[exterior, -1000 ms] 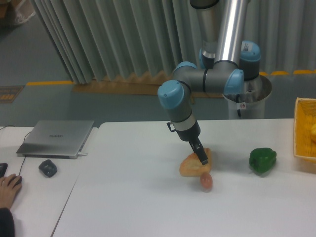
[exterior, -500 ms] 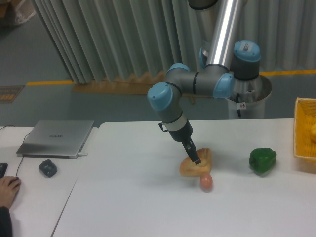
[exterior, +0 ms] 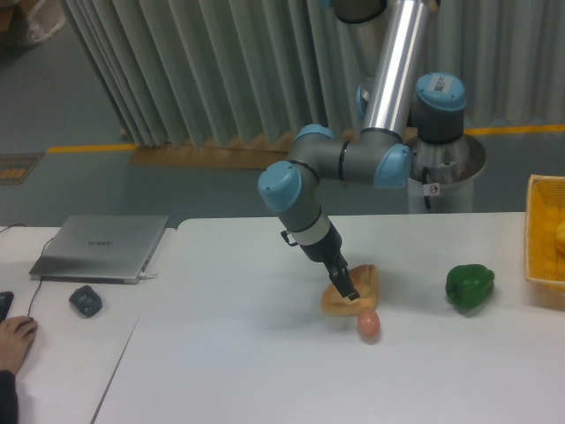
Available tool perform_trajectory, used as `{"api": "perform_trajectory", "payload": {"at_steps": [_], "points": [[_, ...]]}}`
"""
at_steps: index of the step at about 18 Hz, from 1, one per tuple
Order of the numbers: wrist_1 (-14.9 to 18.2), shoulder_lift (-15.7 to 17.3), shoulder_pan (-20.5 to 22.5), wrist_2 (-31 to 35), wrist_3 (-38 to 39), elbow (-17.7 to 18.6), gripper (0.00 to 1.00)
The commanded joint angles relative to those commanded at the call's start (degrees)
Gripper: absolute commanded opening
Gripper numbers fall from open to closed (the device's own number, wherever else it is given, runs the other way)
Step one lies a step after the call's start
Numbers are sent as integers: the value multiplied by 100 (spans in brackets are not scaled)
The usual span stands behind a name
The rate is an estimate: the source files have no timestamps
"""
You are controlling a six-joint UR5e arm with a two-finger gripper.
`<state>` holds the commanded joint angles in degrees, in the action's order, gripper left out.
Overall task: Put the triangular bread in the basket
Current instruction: 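Close the gripper on the triangular bread's edge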
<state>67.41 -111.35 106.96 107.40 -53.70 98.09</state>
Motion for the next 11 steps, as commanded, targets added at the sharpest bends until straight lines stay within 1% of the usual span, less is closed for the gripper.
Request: {"api": "perform_trajectory", "payload": {"at_steps": [1,2,3,4,6,10,11], "points": [[9,0,0,9,0,-17,87],[9,0,0,9,9,-9,69],[9,0,0,0,122,-17,59],[9,-35,0,-9,245,-26,55],[0,-36,0,-52,255,-53,52],[9,-9,17,-70,290,-53,38],[9,8,35,-70,290,-53,38]]}}
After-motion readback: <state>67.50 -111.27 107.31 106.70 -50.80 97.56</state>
